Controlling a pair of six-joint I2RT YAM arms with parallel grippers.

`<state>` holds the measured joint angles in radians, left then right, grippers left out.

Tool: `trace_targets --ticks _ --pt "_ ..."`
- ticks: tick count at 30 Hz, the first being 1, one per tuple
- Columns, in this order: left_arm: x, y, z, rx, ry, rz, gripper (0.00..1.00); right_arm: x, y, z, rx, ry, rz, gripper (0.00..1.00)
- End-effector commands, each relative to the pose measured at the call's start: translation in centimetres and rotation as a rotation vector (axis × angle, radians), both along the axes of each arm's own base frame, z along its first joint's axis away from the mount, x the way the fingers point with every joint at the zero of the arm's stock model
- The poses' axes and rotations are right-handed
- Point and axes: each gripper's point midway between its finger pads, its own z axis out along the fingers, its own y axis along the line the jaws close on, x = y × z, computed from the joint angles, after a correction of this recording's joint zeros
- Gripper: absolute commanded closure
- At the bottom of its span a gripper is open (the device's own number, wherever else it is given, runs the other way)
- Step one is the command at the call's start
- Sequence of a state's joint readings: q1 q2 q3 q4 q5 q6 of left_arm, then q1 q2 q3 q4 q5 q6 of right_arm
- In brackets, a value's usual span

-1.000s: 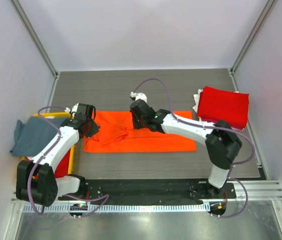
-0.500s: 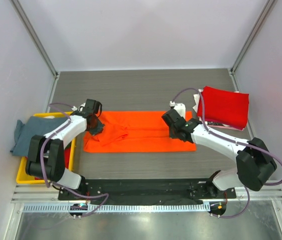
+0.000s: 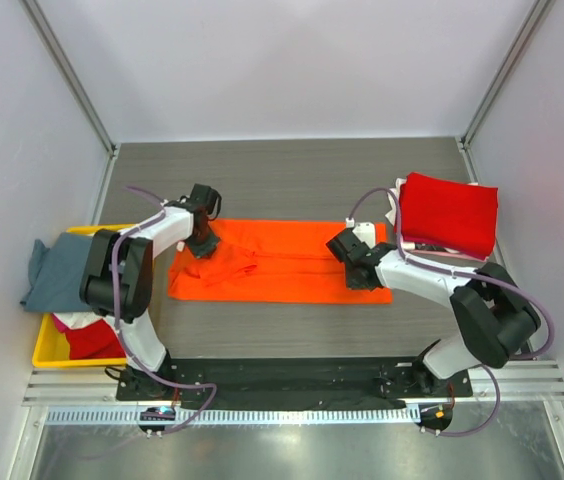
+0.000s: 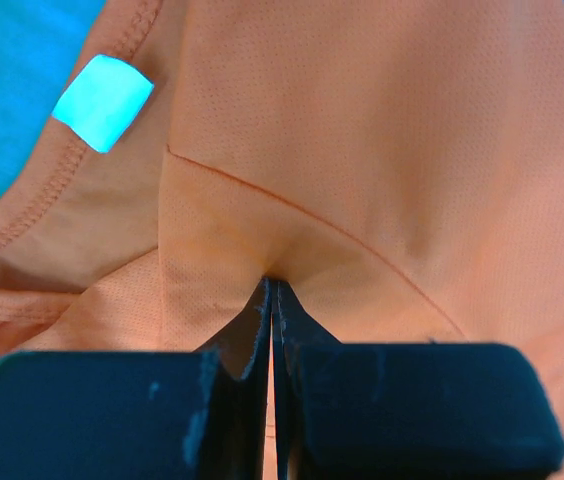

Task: Fold and stack the t-shirts
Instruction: Fold the tshirt

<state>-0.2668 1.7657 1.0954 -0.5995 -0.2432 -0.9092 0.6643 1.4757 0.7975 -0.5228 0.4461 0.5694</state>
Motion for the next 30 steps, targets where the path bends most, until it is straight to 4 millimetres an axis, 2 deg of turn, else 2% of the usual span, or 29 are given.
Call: trace_targets --ticks 1,5,6,7,8,9,11,12,13,14,15,16,17,18,19,20,21,22,23,24,26,27,29,30 --pt "1.0 0.7 -1.4 0.070 0.049 0.005 1.00 -0.6 -0.2 -1.5 0.000 0.021 -0.038 0.99" --pt "2.3 0.8 -1.8 0.100 0.073 -0.014 1.00 -2.4 0.0 -3.0 -0.011 0.076 -0.025 0.99" --pt "3.4 0.4 -1.3 0.097 0.053 -0.021 1.00 -2.7 0.0 -3.2 -0.015 0.084 -0.025 0.99" --pt "3.8 0.3 -2.0 0.101 0.066 -0.030 1.00 -3.1 0.2 -3.3 -0.016 0.091 -0.022 0.99" --pt "5.1 0.0 -1.3 0.099 0.049 -0.041 1.00 -3.5 0.7 -3.5 -0.005 0.093 -0.027 0.99" --pt "5.7 -0.2 -1.3 0.097 0.050 -0.046 1.00 -4.2 1.7 -3.5 -0.001 0.091 0.003 0.99" --pt "6.5 -1.3 -2.7 0.064 0.085 -0.072 1.00 -5.5 3.4 -3.7 0.035 0.095 0.010 0.99" --pt "8.0 -2.4 -3.1 0.035 0.078 -0.095 1.00 -7.0 5.4 -3.8 0.054 0.108 0.072 0.99" --pt "9.2 -3.2 -2.1 0.002 0.044 -0.105 1.00 -7.8 6.6 -3.8 0.071 0.110 0.091 0.99" --pt "9.7 -4.2 -3.5 -0.015 0.066 -0.126 1.00 -8.1 8.4 -3.4 0.101 0.103 0.114 0.99" --pt "11.8 -6.0 -2.2 -0.060 0.018 -0.156 1.00 -9.0 10.1 -3.5 0.125 0.111 0.122 0.99" --pt "12.6 -6.9 -2.3 -0.067 0.009 -0.174 1.00 -10.7 12.4 -3.4 0.143 0.119 0.193 0.99" --pt "12.9 -8.5 -3.3 -0.066 0.018 -0.214 1.00 -11.0 15.5 -2.1 0.195 0.101 0.229 0.99" --pt "15.1 -10.2 -1.8 -0.078 -0.044 -0.258 1.00 -11.6 17.3 -2.3 0.204 0.106 0.256 0.99" --pt "15.1 -11.1 -1.7 -0.067 -0.027 -0.277 1.00 -13.1 19.5 -1.8 0.228 0.107 0.321 0.99" --pt "17.2 -13.6 1.0 -0.083 -0.105 -0.310 1.00 -13.0 22.4 0.0 0.285 0.079 0.346 0.99" --pt "17.3 -14.6 -1.1 -0.077 -0.070 -0.327 1.00 -13.2 23.7 0.4 0.299 0.073 0.363 0.99" --pt "17.6 -15.8 -0.9 -0.100 -0.074 -0.350 1.00 -13.3 24.6 0.5 0.300 0.072 0.383 0.99" --pt "18.4 -17.7 0.4 -0.132 -0.111 -0.375 1.00 -12.9 26.0 1.9 0.336 0.053 0.390 0.99" --pt "18.4 -18.7 -0.7 -0.163 -0.098 -0.391 1.00 -12.6 26.4 2.6 0.347 0.036 0.392 0.99" --pt "18.9 -21.3 -0.3 -0.263 -0.140 -0.423 1.00 -11.6 26.3 5.3 0.377 -0.037 0.397 0.96" --pt "18.7 -21.7 -0.7 -0.281 -0.140 -0.426 1.00 -11.1 26.0 6.1 0.385 -0.061 0.391 0.84" --pt "19.4 -23.0 -0.3 -0.337 -0.188 -0.455 1.00 -10.3 24.4 8.4 0.415 -0.111 0.380 0.73" --pt "19.6 -23.3 -0.2 -0.348 -0.200 -0.463 1.00 -9.2 23.4 9.3 0.425 -0.142 0.349 0.66"
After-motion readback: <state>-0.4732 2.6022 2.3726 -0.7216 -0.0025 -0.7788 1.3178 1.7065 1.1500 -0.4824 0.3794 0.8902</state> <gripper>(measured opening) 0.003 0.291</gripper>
